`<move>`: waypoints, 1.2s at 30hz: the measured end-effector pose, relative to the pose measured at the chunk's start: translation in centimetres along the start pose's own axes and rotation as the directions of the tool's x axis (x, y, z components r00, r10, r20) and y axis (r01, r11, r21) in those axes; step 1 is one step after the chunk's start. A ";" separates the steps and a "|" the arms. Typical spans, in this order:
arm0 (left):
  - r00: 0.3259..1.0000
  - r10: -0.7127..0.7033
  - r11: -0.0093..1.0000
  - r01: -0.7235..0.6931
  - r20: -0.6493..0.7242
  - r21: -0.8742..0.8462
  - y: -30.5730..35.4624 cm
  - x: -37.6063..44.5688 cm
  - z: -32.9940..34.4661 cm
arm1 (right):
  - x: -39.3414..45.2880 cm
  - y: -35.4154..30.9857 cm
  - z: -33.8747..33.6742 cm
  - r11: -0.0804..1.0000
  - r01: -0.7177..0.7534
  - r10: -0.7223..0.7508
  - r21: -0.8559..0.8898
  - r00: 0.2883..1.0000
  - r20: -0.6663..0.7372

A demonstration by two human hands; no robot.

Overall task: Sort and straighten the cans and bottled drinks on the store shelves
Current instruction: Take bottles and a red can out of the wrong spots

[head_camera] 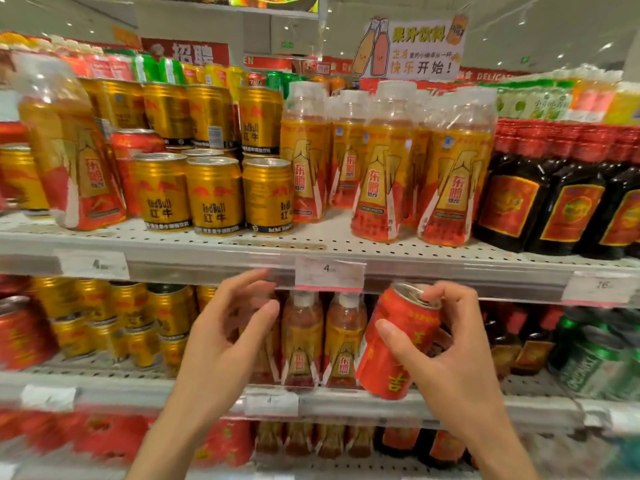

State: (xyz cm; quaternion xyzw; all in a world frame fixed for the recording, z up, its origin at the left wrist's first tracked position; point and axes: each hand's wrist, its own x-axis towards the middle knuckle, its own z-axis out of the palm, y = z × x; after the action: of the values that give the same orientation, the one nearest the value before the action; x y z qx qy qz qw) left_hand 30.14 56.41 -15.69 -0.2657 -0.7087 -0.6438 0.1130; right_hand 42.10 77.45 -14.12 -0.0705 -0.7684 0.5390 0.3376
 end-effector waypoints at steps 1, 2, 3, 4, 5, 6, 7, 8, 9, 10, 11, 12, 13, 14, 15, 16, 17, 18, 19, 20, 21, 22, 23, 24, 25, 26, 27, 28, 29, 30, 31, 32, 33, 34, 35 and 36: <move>1.000 -0.021 1.000 0.021 0.010 -0.004 -0.8 -0.1 -1.1 | -0.6 0.3 1.1 1.000 -0.022 0.021 -0.010 1.000 -0.011; 0.999 -0.040 0.999 0.041 0.020 -0.013 -1.6 -0.1 -2.1 | -1.2 0.6 2.3 0.999 -0.042 0.042 -0.024 0.999 -0.020; 0.998 -0.060 0.998 0.060 0.029 -0.019 -2.4 -0.1 -3.1 | -1.7 0.8 3.4 0.997 -0.065 0.064 -0.035 0.997 -0.031; 0.996 -0.076 0.997 0.077 0.041 -0.018 -3.1 0.0 -4.1 | -2.2 0.9 4.6 0.995 -0.091 0.090 -0.037 0.995 -0.044; 0.994 -0.089 0.996 0.090 0.057 -0.011 -3.9 0.1 -5.0 | -2.6 1.0 5.6 0.993 -0.112 0.110 -0.034 0.992 -0.059; 0.992 -0.101 0.995 0.102 0.077 -0.004 -4.5 0.3 -5.8 | -3.0 1.0 6.6 0.992 -0.124 0.121 -0.036 0.990 -0.074; 0.989 -0.116 0.993 0.116 0.094 0.000 -5.1 0.3 -6.6 | -3.4 1.0 7.4 0.990 -0.132 0.128 -0.045 0.988 -0.084; 0.985 -0.131 0.991 0.131 0.108 0.004 -5.6 0.3 -7.2 | -3.7 0.9 8.1 0.988 -0.143 0.138 -0.055 0.987 -0.087; 0.983 -0.142 0.990 0.142 0.119 0.009 -5.9 0.3 -7.7 | -4.0 0.8 8.7 0.986 -0.155 0.150 -0.059 0.985 -0.087; 0.981 -0.151 0.989 0.150 0.126 0.015 -6.2 0.3 -8.2 | -4.3 0.7 9.1 0.984 -0.166 0.161 -0.060 0.983 -0.085; 0.979 -0.156 0.988 0.155 0.130 0.019 -6.3 0.2 -8.7 | -4.6 0.6 9.5 0.983 -0.174 0.168 -0.064 0.982 -0.083; 0.979 -0.159 0.987 0.158 0.130 0.020 -6.5 0.2 -9.0 | -4.9 0.4 9.7 0.982 -0.176 0.171 -0.073 0.982 -0.081; 0.979 -0.161 0.987 0.160 0.128 0.020 -6.6 0.1 -9.4 | -5.1 0.3 9.9 0.981 -0.177 0.171 -0.082 0.982 -0.077; 0.979 -0.161 0.987 0.160 0.123 0.021 -6.7 0.1 -9.6 | -5.2 0.3 10.0 0.981 -0.176 0.170 -0.087 0.983 -0.072; 0.980 -0.162 0.987 0.161 0.118 0.020 -6.7 -0.1 -9.8 | -5.4 0.2 10.1 0.981 -0.175 0.169 -0.085 0.983 -0.067; 0.979 -0.166 0.986 0.165 0.116 0.017 -6.6 -0.2 -10.1 | -5.5 0.2 10.2 0.981 -0.176 0.171 -0.080 0.983 -0.064; 0.977 -0.174 0.985 0.173 0.119 0.017 -6.4 -0.4 -10.3 | -5.6 0.2 10.4 0.982 -0.177 0.173 -0.071 0.983 -0.063; 0.974 -0.186 0.983 0.184 0.128 0.022 -6.1 -0.6 -10.6 | -5.6 0.1 10.6 0.982 -0.181 0.177 -0.058 0.982 -0.065; 0.970 -0.196 0.981 0.194 0.140 0.029 -5.8 -0.7 -10.9 | -5.7 0.1 10.9 0.982 -0.186 0.183 -0.038 0.981 -0.064; 0.968 -0.206 0.979 0.203 0.146 0.036 -5.6 -0.9 -11.2 | -5.9 0.2 11.3 0.981 -0.192 0.190 -0.017 0.980 -0.058; 0.967 -0.210 0.978 0.206 0.141 0.043 -5.4 -1.2 -11.6 | -6.0 0.2 11.6 0.981 -0.194 0.194 0.000 0.980 -0.044; 0.969 -0.211 0.977 0.206 0.131 0.052 -5.3 -1.5 -12.1 | -6.1 0.3 12.0 0.981 -0.194 0.194 0.012 0.981 -0.031; 0.970 -0.211 0.977 0.204 0.125 0.066 -5.3 -1.7 -12.6 | -6.2 0.4 12.4 0.981 -0.194 0.194 0.019 0.981 -0.021; 0.969 -0.216 0.975 0.207 0.123 0.081 -5.4 -1.9 -13.2 | -6.2 0.4 12.9 0.981 -0.194 0.194 0.028 0.981 -0.014; 0.966 -0.227 0.972 0.216 0.122 0.094 -5.5 -2.1 -13.8 | -6.3 0.4 13.5 0.980 -0.194 0.195 0.036 0.981 -0.006; 0.965 -0.238 0.969 0.227 0.114 0.099 -5.7 -2.3 -14.4 | -6.4 0.3 14.1 0.980 -0.193 0.193 0.040 0.981 0.001; 0.965 -0.243 0.967 0.234 0.100 0.098 -5.8 -2.4 -15.0 | -6.5 0.2 14.7 0.981 -0.191 0.191 0.040 0.982 0.009; 0.966 -0.244 0.967 0.236 0.086 0.094 -6.0 -2.4 -15.6 | -6.5 0.0 15.4 0.981 -0.192 0.192 0.034 0.981 0.016; 0.967 -0.242 0.968 0.235 0.077 0.090 -6.2 -2.4 -16.1 | -6.5 -0.2 16.0 0.980 -0.196 0.196 0.027 0.980 0.022; 0.968 -0.239 0.969 0.232 0.075 0.085 -6.4 -2.3 -16.6 | -6.6 -0.4 16.6 0.980 -0.197 0.196 0.020 0.980 0.028; 0.968 -0.237 0.970 0.231 0.081 0.078 -6.6 -2.3 -17.2 | -6.6 -0.6 17.3 0.981 -0.193 0.192 0.014 0.981 0.031; 0.967 -0.238 0.970 0.232 0.089 0.068 -6.8 -2.2 -17.8 | -6.7 -0.8 18.0 0.983 -0.185 0.184 0.008 0.982 0.028; 0.967 -0.236 0.971 0.232 0.095 0.053 -7.1 -2.0 -18.4 | -6.7 -1.1 18.8 0.985 -0.174 0.174 -0.004 0.984 0.021; 0.967 -0.233 0.972 0.230 0.100 0.038 -7.4 -1.6 -19.2 | -6.7 -1.4 19.7 0.986 -0.165 0.165 -0.018 0.986 0.008; 0.968 -0.227 0.974 0.226 0.106 0.025 -7.7 -1.2 -20.1 | -6.7 -1.8 20.7 0.987 -0.156 0.156 -0.034 0.988 -0.006; 0.969 -0.218 0.976 0.218 0.114 0.012 -8.0 -0.7 -21.1 | -6.8 -2.1 21.7 0.988 -0.148 0.147 -0.049 0.989 -0.022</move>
State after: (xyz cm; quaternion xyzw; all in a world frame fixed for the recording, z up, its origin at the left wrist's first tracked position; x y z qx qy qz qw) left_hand 22.74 35.44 -19.75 -0.2228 -0.7387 -0.6362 0.0010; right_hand 34.86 56.48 -19.45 -0.1406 -0.7714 0.5423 0.3019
